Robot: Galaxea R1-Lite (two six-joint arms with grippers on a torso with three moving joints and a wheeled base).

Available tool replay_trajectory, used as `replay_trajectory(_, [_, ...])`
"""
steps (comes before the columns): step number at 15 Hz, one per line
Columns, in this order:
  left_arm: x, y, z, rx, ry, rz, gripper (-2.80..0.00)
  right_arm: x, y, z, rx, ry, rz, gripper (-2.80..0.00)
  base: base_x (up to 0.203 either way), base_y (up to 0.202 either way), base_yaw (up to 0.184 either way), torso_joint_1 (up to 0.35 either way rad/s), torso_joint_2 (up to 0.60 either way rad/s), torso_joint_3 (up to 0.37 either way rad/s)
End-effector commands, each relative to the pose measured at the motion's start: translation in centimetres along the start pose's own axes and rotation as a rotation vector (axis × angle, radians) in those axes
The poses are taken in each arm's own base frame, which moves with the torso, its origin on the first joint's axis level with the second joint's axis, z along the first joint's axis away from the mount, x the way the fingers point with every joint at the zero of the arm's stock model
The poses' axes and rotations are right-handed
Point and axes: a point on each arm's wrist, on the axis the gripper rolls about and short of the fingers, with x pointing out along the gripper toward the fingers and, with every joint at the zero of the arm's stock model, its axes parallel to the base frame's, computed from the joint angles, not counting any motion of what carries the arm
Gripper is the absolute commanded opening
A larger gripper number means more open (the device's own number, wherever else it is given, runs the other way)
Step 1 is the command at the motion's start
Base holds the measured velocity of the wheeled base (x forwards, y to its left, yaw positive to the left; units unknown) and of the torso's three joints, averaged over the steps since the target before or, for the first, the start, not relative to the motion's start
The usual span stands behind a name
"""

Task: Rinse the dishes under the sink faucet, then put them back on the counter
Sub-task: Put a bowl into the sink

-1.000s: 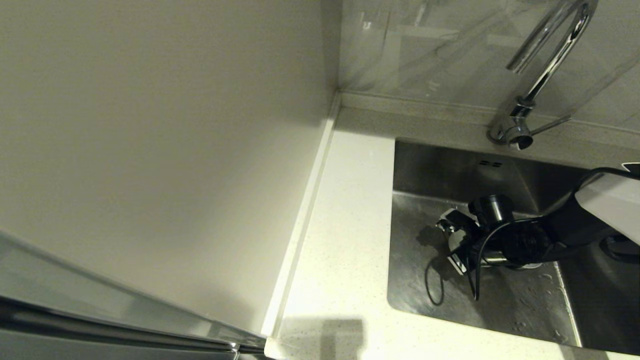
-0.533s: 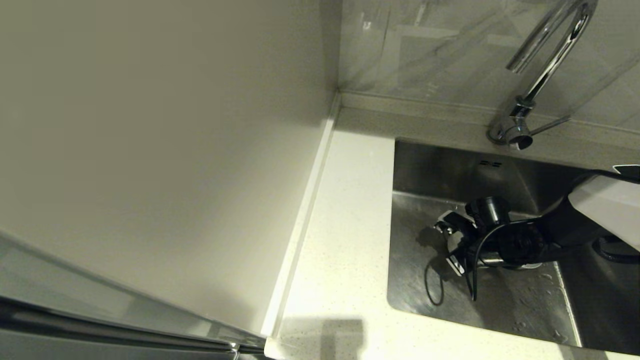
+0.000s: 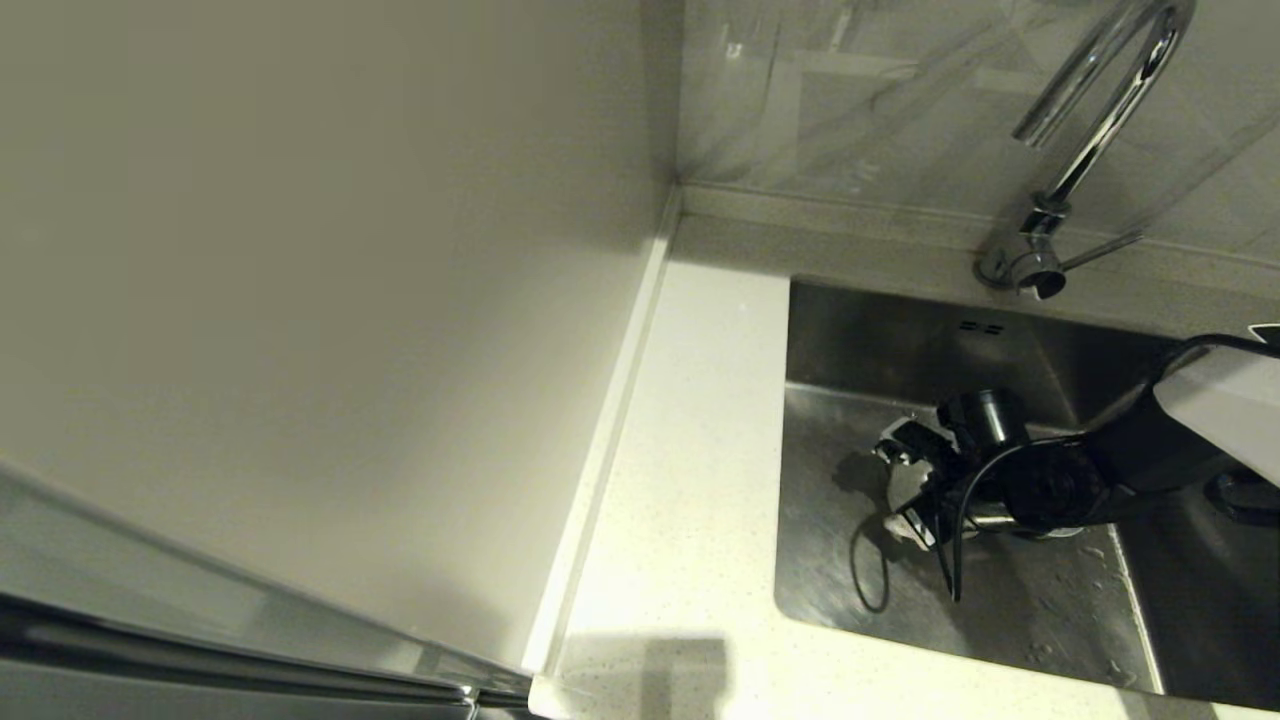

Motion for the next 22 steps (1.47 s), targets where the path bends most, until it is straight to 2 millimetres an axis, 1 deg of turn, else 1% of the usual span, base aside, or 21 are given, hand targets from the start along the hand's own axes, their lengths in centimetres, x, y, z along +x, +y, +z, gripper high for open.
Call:
replay_trajectory(1, [0.0,0.0,0.0,0.001,-0.003,0.000,-2.80,-3.0,-0.7,0.5,0.004,-0.045,-0.029,0.00,0.000,0.000,0.000,0.000,0.00,0.000])
replay_trajectory(3, [0.0,0.0,0.0,0.000,-0.004,0.000,-2.80,-6.2,-1.4,0.5,0.015,-0.086,-0.058,0.00,0.000,0.000,0.000,0.000,0.00,0.000])
replay_trajectory(6, [0.0,0.0,0.0,0.000,-0.003,0.000,-2.80,-11.6,-2.3,-0.4,0.040,-0.139,-0.108,0.00,0.000,0.000,0.000,0.000,0.00,0.000])
replay_trajectory(8, [0.0,0.0,0.0,0.000,-0.003,0.000,-2.80,-14.5,-3.1,-1.6,0.068,-0.118,-0.129,0.00,0.000,0.000,0.000,0.000,0.00,0.000])
replay_trajectory(9, [0.0,0.0,0.0,0.001,-0.003,0.000,-2.80,-15.5,-3.9,-2.7,0.096,-0.069,-0.136,0.00,0.000,0.000,0.000,0.000,0.00,0.000])
replay_trajectory(11, [0.0,0.0,0.0,0.001,-0.003,-0.001,-2.80,-16.3,-5.1,-4.0,0.142,-0.006,-0.182,0.00,0.000,0.000,0.000,0.000,0.00,0.000])
replay_trajectory(13, [0.0,0.0,0.0,0.000,-0.005,0.000,-2.80,-16.7,-6.4,-4.9,0.183,0.027,-0.248,0.00,0.000,0.000,0.000,0.000,0.00,0.000])
replay_trajectory(15, [0.0,0.0,0.0,0.000,-0.003,0.000,-2.80,-17.4,-7.5,-5.3,0.223,0.048,-0.324,0.00,0.000,0.000,0.000,0.000,0.00,0.000])
replay_trajectory(18, [0.0,0.0,0.0,0.000,-0.003,0.000,-2.80,-18.5,-9.3,-5.7,0.339,0.041,-0.419,0.00,0.000,0.000,0.000,0.000,0.00,0.000])
replay_trajectory(22, [0.0,0.0,0.0,0.001,-0.003,-0.001,-2.80,-21.2,-12.6,-6.1,0.467,0.045,-0.512,0.00,0.000,0.000,0.000,0.000,0.00,0.000])
